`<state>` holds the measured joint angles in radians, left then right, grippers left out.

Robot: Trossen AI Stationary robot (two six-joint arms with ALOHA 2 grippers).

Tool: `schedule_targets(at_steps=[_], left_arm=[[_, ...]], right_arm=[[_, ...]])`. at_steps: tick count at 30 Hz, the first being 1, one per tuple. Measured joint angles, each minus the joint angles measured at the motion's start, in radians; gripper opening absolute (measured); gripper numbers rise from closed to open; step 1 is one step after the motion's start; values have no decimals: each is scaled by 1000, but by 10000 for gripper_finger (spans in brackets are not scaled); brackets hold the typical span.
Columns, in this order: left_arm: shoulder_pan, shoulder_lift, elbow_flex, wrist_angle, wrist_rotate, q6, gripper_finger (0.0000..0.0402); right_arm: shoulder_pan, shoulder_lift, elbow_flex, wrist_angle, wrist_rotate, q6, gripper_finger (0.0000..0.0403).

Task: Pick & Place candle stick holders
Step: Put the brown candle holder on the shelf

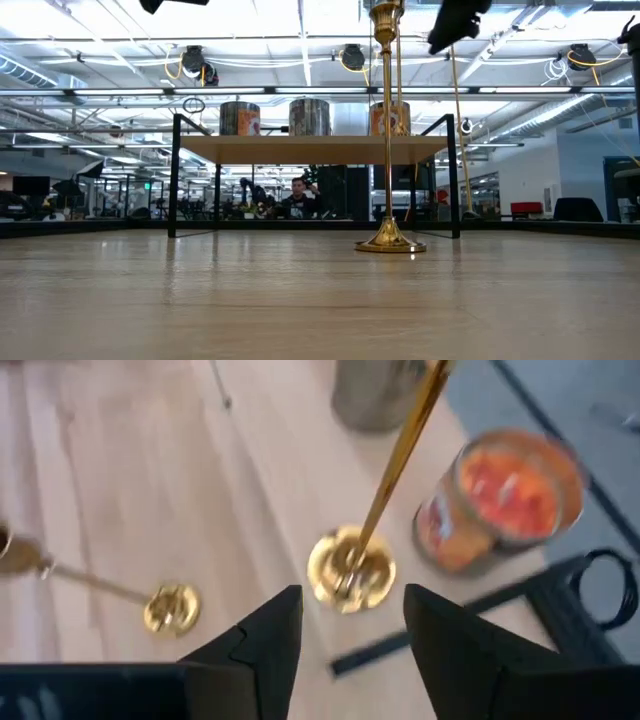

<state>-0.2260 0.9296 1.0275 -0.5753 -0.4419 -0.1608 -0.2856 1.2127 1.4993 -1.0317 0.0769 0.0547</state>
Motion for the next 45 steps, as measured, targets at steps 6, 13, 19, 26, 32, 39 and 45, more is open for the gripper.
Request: schedule_targets(at_steps=[6, 13, 19, 26, 32, 39, 45], left_arm=[[-24, 29, -29, 5, 5, 48, 93], [-61, 108, -114, 153, 6, 37, 93], [-67, 159, -131, 194, 4, 20, 93], [-67, 140, -131, 240, -4, 25, 93], [-67, 131, -131, 236, -3, 24, 93], [-67, 130, -131, 236, -3, 27, 93], [-67, 130, -131, 233, -3, 27, 93]], right_arm=[[76, -71, -118, -19, -1, 94, 168], [180, -175, -366, 96, -54, 171, 165], [316, -230, -659, 532, -224, 150, 164], [456, -150, -920, 1169, -17, 44, 164], [478, -38, -977, 1427, 84, 29, 164], [478, 86, -977, 1629, 40, 64, 164], [478, 177, -976, 1769, 26, 64, 164]])
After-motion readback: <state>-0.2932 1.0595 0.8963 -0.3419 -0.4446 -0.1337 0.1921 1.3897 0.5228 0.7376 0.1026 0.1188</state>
